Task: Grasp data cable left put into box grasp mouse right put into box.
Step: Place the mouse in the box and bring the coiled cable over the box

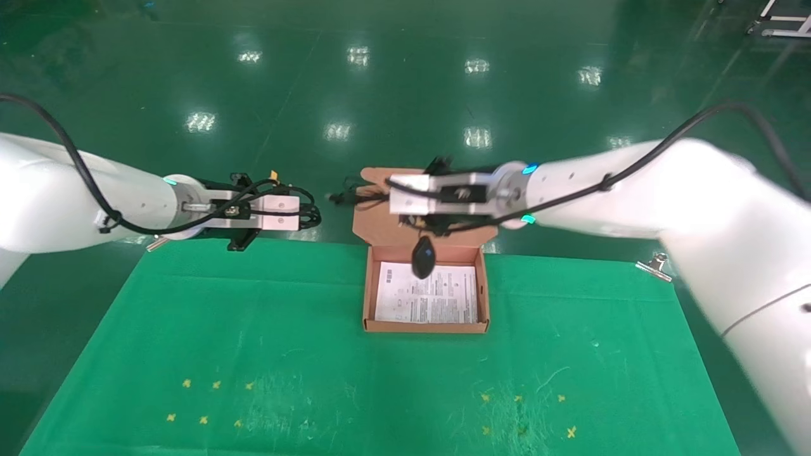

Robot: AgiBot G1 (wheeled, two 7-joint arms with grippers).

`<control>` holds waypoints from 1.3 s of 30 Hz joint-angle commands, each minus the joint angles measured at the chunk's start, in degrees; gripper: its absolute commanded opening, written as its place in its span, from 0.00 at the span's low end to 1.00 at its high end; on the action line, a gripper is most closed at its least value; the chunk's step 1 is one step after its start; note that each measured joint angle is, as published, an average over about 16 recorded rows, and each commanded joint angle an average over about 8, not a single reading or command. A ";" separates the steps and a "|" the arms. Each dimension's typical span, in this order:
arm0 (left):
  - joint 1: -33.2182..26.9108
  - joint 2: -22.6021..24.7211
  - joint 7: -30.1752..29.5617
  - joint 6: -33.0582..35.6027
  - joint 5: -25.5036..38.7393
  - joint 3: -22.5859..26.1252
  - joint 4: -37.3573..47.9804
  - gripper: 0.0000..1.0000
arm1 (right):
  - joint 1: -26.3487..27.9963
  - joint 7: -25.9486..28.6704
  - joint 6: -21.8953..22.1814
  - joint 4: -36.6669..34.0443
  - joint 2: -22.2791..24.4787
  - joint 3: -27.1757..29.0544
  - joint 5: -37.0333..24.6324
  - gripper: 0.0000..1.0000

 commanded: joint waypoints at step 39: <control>6.50 10.73 1.81 -9.89 -1.16 2.33 4.34 0.00 | -4.16 0.79 2.46 -6.27 8.87 -0.84 11.06 1.00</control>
